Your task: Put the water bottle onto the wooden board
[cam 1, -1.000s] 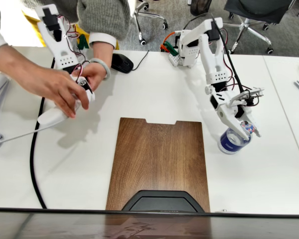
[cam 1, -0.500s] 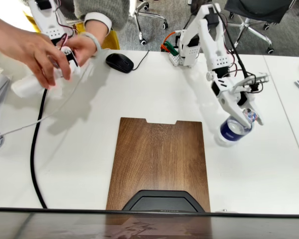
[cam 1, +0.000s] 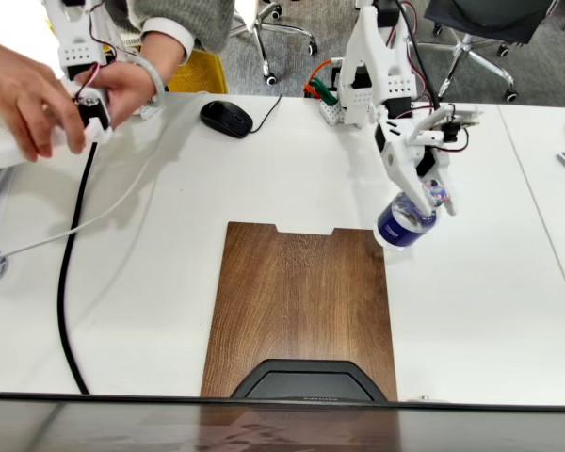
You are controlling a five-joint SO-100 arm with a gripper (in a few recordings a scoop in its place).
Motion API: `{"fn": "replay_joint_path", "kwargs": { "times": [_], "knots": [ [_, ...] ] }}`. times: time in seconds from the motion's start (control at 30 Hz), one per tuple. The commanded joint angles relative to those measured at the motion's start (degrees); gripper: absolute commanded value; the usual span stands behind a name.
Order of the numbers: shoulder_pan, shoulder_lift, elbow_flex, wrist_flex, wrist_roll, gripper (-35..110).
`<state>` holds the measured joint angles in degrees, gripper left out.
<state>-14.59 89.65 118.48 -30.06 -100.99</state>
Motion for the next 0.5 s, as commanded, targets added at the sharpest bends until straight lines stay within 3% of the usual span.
{"fn": "replay_joint_path", "kwargs": {
  "times": [0.0,0.27,0.47],
  "knots": [
    [3.08,5.19,0.09,-1.05,-1.67,0],
    [8.44,-0.97,-0.26,-13.27,1.14,0],
    [11.87,-4.75,-1.93,-15.47,3.34,0]
  ]
}}
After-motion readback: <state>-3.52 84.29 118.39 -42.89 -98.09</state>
